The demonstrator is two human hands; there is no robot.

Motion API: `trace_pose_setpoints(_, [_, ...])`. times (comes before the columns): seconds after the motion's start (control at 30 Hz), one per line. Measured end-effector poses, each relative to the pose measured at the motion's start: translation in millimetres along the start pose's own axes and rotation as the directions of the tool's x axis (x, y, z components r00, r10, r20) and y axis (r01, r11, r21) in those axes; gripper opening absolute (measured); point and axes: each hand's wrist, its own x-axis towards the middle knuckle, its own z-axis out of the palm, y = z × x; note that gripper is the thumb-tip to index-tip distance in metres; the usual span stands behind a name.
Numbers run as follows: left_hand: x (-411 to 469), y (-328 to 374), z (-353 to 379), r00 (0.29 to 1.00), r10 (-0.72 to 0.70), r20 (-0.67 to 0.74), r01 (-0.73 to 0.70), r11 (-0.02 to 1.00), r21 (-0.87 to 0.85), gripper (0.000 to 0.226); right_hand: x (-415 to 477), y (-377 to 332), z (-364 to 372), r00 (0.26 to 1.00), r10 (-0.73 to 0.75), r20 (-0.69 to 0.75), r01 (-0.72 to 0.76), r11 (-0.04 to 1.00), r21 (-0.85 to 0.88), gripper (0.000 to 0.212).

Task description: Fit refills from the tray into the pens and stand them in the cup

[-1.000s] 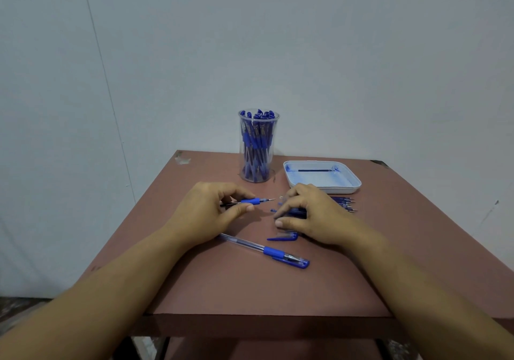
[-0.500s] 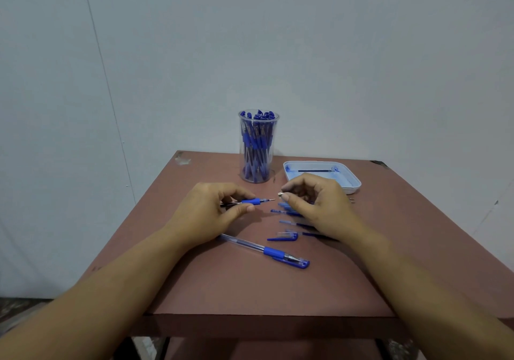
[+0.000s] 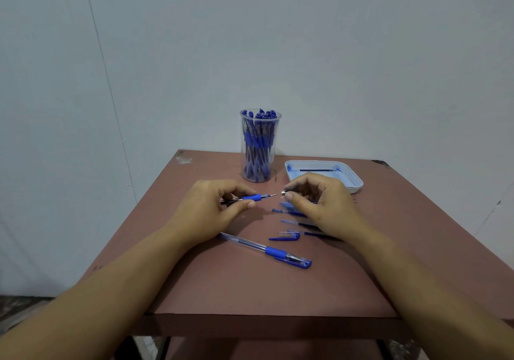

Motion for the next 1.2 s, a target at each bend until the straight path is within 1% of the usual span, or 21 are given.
trace_pose_setpoints(0.07, [-0.3,0.4,0.3,1.000,0.002,0.002,-0.002,1.000,-0.003,0.017,-1.0,-0.9,-0.3,1.000,-0.004,0.006,0.004,1.000,0.010,0.022])
trace_pose_setpoints(0.27, [-1.9,2.2,3.7,0.998,0.042,0.043,-0.042,0.999,-0.005,0.014,-2.9,0.0,10.4,0.994,0.011,0.107,-0.010,1.000,-0.014,0.011])
trace_pose_setpoints(0.37, [-1.6,1.4,4.0,0.997,0.057,0.054,-0.057,0.998,-0.006,0.016,-2.4,3.0,11.3,0.992,0.001,0.123,0.002,1.000,-0.023,0.014])
trace_pose_setpoints(0.43, [-1.4,1.6,4.3,0.997,0.060,0.054,-0.060,0.998,-0.006,0.017,-2.1,4.2,11.7,0.992,-0.023,0.126,0.031,0.997,-0.064,0.013])
trace_pose_setpoints(0.5, [-1.1,1.9,4.6,0.996,0.070,0.048,-0.070,0.998,-0.002,0.018,-1.6,4.6,12.4,0.989,-0.058,0.134,0.077,0.987,-0.139,0.010])
trace_pose_setpoints(0.57, [-0.9,2.7,4.2,0.996,0.079,0.045,-0.079,0.997,0.000,0.017,-1.2,4.9,12.1,0.985,-0.073,0.155,0.105,0.973,-0.206,0.017])
trace_pose_setpoints(0.63, [-0.9,3.7,3.7,0.995,0.088,0.039,-0.088,0.996,0.000,0.015,-2.1,4.5,11.1,0.985,-0.073,0.157,0.106,0.971,-0.216,0.024])
trace_pose_setpoints(0.7, [-0.8,4.5,3.4,0.995,0.088,0.036,-0.088,0.996,-0.001,0.015,-2.8,4.7,9.8,0.983,-0.118,0.140,0.149,0.958,-0.246,0.030])
trace_pose_setpoints(0.8, [-1.3,4.7,3.2,0.995,0.086,0.044,-0.086,0.996,0.007,0.018,-1.4,5.3,11.2,0.968,-0.197,0.153,0.237,0.918,-0.318,0.012])
trace_pose_setpoints(0.83, [-1.7,4.6,3.2,0.995,0.084,0.047,-0.084,0.996,0.009,0.019,-0.7,5.3,11.1,0.967,-0.199,0.160,0.242,0.914,-0.325,0.009])
trace_pose_setpoints(0.97, [-1.9,6.5,3.8,0.995,0.090,0.037,-0.090,0.996,0.005,0.020,-3.0,4.4,9.7,0.973,-0.174,0.149,0.214,0.925,-0.315,0.025])
trace_pose_setpoints(1.0, [-1.8,6.9,3.8,0.995,0.092,0.035,-0.092,0.996,0.003,0.020,-3.2,4.1,9.9,0.973,-0.178,0.147,0.217,0.924,-0.315,0.025])
trace_pose_setpoints(1.1, [-1.8,6.5,3.9,0.995,0.094,0.044,-0.094,0.996,0.005,0.020,-2.0,4.2,11.1,0.963,-0.211,0.165,0.256,0.905,-0.338,0.012])
trace_pose_setpoints(1.2, [-1.7,5.7,4.5,0.995,0.094,0.042,-0.094,0.996,-0.002,0.020,-1.5,5.2,9.5,0.967,-0.199,0.157,0.241,0.914,-0.327,0.020])
